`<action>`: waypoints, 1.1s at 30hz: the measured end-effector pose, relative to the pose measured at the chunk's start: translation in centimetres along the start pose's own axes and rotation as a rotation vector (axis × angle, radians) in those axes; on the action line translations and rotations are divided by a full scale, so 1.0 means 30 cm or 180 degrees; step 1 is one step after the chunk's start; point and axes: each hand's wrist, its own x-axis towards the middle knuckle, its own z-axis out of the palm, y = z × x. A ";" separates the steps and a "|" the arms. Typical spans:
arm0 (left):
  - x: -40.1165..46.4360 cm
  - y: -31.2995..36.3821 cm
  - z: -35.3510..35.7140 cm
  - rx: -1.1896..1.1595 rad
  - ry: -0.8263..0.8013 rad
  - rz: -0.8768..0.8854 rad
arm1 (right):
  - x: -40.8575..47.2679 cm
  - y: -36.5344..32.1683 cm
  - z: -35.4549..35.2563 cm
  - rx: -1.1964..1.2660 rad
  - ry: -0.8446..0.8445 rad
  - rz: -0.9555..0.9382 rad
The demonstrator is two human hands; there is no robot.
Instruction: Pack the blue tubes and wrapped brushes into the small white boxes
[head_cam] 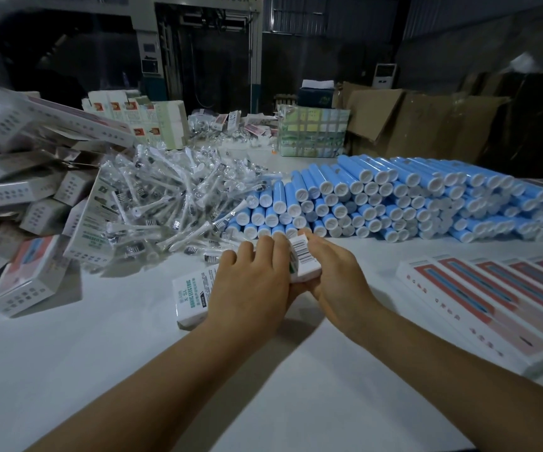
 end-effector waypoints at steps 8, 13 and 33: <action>-0.001 -0.005 -0.015 -0.0163 0.0130 0.0035 | 0.010 0.006 -0.016 0.0150 0.0029 -0.0107; -0.002 -0.008 -0.010 -0.0048 0.0115 0.0060 | 0.011 0.005 -0.019 0.0358 -0.0058 0.0000; -0.017 -0.001 -0.007 0.0268 0.0111 0.0240 | -0.011 0.038 -0.009 -0.1529 0.0290 -0.0515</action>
